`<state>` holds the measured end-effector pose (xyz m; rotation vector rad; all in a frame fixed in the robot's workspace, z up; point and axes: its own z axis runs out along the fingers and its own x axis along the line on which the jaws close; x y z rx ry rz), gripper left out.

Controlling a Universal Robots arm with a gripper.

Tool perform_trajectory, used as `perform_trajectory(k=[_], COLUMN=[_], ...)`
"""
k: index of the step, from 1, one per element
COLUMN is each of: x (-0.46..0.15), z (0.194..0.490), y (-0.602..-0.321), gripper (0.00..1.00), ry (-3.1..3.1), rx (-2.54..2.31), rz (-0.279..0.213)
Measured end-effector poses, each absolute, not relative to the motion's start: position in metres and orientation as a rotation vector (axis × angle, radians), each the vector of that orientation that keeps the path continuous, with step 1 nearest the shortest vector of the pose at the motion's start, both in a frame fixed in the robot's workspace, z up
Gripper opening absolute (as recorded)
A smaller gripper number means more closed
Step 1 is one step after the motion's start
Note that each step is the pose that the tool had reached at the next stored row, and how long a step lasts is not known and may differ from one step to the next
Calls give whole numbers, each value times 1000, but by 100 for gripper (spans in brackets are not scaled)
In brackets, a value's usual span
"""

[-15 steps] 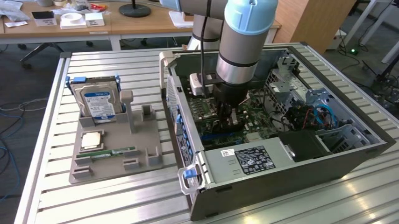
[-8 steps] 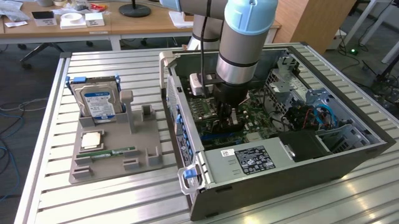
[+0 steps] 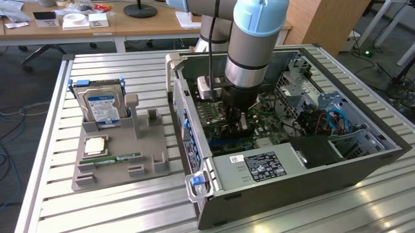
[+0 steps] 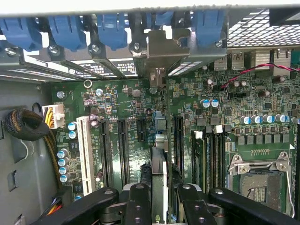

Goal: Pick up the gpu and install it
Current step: 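Insert the gpu into the slot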

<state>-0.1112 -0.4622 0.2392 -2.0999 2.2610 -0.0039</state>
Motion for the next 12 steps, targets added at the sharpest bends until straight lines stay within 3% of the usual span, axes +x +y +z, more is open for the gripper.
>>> perform_trajectory(k=[12], x=[-111], z=[239], y=[-462], gripper=[26], ry=[2261], rx=[-2100], rz=[-4])
